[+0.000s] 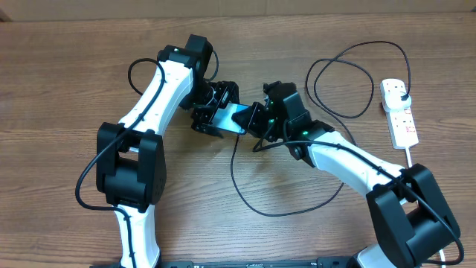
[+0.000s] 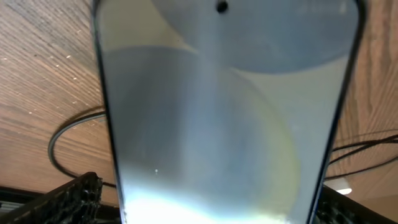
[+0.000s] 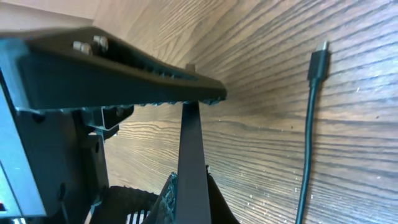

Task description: Plug charger to phone and switch on socket

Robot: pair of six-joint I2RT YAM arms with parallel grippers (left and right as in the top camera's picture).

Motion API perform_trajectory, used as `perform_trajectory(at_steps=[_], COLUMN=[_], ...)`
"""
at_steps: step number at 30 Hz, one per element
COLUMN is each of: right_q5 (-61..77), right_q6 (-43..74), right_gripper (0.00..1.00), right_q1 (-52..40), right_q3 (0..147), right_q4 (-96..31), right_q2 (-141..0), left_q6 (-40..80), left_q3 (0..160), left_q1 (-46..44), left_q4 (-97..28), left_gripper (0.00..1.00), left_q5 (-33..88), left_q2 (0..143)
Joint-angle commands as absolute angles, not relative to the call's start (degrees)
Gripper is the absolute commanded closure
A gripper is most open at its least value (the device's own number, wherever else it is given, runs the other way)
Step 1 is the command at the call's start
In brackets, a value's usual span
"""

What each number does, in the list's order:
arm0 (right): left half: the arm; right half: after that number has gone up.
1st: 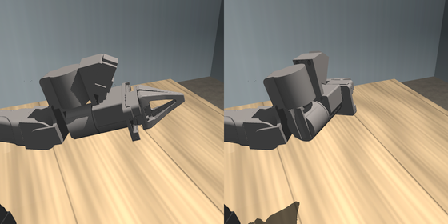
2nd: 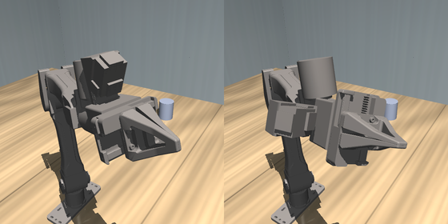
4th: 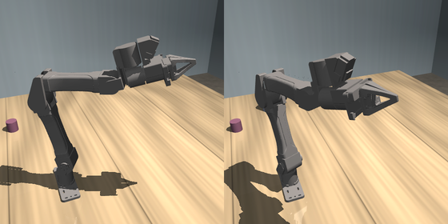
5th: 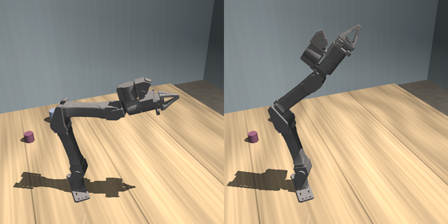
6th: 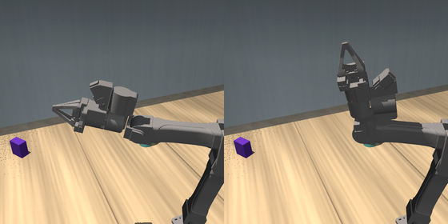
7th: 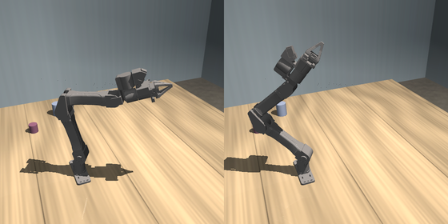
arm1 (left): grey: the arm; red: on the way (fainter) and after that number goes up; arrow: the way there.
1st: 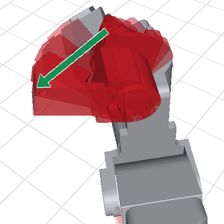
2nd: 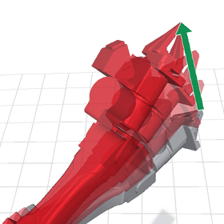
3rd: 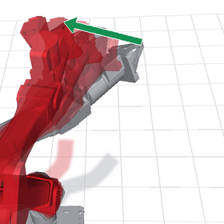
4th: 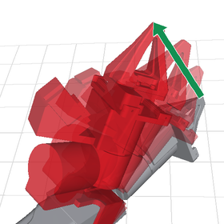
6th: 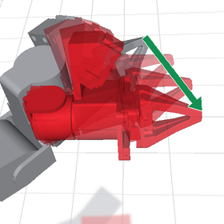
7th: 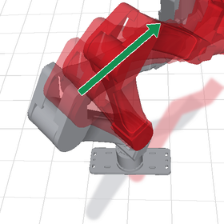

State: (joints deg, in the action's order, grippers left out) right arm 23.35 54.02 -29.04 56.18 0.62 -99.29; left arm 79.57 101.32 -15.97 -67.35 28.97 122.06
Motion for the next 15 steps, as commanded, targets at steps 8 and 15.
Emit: perform_trajectory(at_steps=[8, 15], right_q5=[27.29, 29.65], right_q6=[54.22, 54.5], right_gripper=[0.96, 0.96], right_q1=[-23.42, -19.92], right_q3=[57.41, 57.41], right_q4=[-2.61, -2.48], right_q2=[-92.79, -89.58], left_q6=[56.25, 46.59], left_q3=[102.83, 102.8], left_q1=[-11.09, -7.31], left_q4=[-57.01, -42.63], left_gripper=[0.0, 0.01], left_q5=[47.83, 73.54], left_q2=[121.6, 121.6])
